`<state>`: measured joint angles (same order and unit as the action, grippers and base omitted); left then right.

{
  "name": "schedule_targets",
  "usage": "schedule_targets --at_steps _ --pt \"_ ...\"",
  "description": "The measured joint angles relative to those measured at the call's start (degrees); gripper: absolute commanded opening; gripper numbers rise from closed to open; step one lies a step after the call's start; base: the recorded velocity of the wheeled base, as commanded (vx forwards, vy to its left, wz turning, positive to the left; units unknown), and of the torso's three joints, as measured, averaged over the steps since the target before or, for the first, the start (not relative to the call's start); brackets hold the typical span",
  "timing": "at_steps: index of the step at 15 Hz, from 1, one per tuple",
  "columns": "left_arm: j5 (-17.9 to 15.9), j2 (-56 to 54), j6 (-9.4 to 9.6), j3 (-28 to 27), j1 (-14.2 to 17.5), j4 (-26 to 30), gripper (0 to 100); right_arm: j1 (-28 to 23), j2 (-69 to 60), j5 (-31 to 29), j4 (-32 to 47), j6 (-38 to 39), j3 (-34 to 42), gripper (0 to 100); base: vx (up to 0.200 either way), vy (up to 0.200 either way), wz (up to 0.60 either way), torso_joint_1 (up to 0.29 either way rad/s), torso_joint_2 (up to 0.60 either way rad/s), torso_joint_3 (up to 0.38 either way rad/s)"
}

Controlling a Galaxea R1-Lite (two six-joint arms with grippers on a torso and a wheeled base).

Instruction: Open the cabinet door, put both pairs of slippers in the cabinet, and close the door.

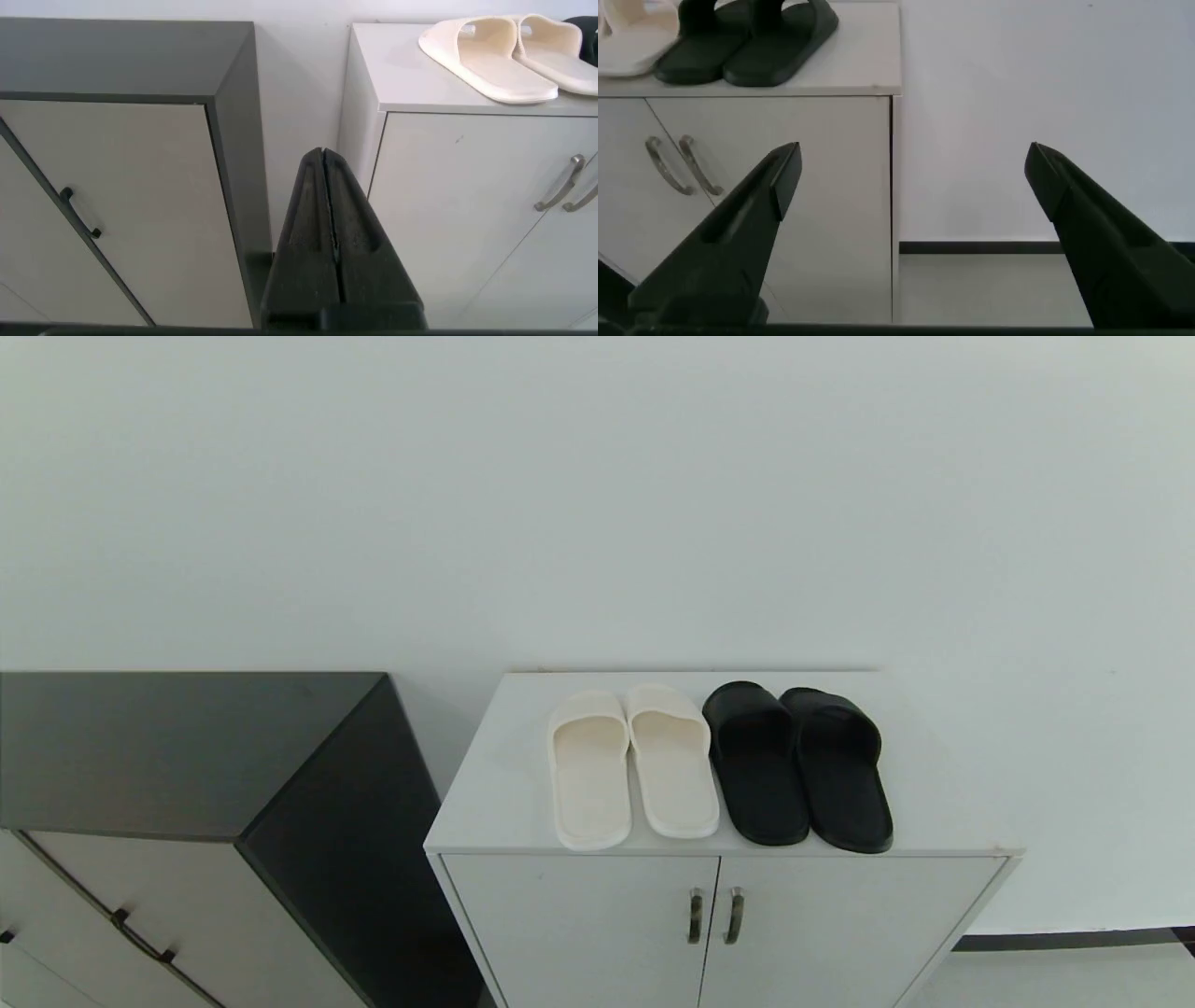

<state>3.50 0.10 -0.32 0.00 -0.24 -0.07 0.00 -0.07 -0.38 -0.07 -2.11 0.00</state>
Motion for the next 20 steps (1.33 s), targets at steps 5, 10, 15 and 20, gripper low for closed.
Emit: schedule_targets --at_steps 5,10,15,20 --pt "0.0 0.0 0.07 0.0 0.0 0.0 0 0.0 6.9 3.4 1.1 4.5 -12.5 100 0.0 0.0 0.0 0.0 0.0 0.0" --pt "-0.1 0.0 0.07 0.0 0.0 0.0 0 3.0 29.9 12.6 -3.3 7.4 -18.3 100 0.0 0.0 0.0 0.0 0.0 0.0" --pt "-0.1 0.0 0.07 0.0 0.0 0.1 0 30.5 51.1 -5.6 -14.6 17.6 -22.2 100 0.0 0.0 0.0 0.0 0.0 0.0" --pt "-0.2 0.0 0.1 0.0 0.0 0.1 0 44.4 68.9 -22.5 -17.6 23.0 -32.6 100 0.0 0.0 0.0 0.0 0.0 0.0"
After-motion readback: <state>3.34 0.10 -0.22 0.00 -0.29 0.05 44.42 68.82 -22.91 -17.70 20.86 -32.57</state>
